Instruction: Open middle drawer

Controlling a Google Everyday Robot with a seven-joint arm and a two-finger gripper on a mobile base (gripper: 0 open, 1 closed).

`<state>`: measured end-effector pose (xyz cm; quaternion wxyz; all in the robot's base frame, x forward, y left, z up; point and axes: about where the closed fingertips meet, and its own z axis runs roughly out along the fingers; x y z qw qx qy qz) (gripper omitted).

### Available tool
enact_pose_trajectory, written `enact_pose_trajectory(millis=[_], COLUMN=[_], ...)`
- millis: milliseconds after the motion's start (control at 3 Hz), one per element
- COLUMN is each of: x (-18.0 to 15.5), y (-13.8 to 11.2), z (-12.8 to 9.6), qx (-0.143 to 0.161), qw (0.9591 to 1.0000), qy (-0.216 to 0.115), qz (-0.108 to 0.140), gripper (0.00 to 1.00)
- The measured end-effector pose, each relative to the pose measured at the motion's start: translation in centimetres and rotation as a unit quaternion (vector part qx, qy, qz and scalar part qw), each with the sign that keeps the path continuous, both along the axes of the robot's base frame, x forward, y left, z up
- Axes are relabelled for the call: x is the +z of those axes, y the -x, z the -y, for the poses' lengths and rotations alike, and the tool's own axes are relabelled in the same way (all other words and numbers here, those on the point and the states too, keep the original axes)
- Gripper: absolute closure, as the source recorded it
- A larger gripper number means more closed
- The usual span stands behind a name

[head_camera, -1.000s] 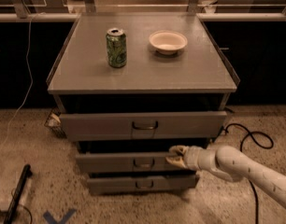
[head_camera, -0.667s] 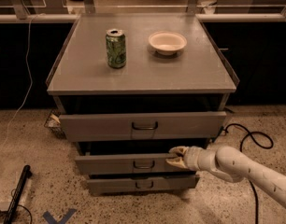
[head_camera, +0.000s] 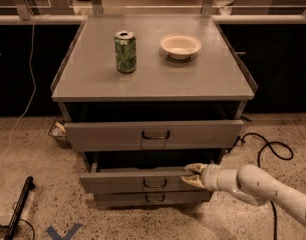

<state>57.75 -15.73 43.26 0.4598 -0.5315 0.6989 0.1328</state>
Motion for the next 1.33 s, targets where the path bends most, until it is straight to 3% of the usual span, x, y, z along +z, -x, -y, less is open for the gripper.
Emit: enact_pose_trajectory(millis=[667,1000,1333], x=[0.0,-0.12,-0.5], y=[0.0,-0.11,-0.5], z=[-0.01,-0.15,-0.63], qx=[0.0,0.001,0.003], qw=[1.0,1.0,1.0], qy=[0.0,0.0,0.001], qz=[0.0,-0.001,-0.006], gripper=[0.59,0.28,0.04])
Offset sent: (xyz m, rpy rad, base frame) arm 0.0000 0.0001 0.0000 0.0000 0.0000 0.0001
